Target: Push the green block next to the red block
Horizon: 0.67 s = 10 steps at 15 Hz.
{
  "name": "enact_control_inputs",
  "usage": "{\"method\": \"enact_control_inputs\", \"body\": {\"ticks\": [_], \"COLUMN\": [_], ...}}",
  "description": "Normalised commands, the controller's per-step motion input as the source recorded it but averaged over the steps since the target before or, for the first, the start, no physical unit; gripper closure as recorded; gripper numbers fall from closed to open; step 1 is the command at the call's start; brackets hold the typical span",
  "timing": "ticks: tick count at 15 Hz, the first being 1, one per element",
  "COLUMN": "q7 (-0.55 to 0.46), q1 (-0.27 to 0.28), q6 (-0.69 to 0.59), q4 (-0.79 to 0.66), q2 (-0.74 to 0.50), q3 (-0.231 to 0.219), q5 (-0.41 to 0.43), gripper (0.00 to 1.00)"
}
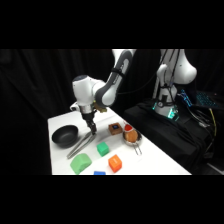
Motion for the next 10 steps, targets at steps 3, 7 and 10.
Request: {"method": "enact_control_inputs", "body": {"ticks": [3, 7, 10], "q7": [-0.18, -0.13, -0.04], "q1": [-0.071, -0.026, 0.065], "q6": [0.15, 0.13, 0.12], "q4": [0.09, 0.06, -0.01], "q2": [0.15, 0.09, 0.01], "q3": [0.094, 0.082, 0.04], "q5": [0.095, 0.075, 0.03], "gripper": [0.0, 0.0, 0.0]}}
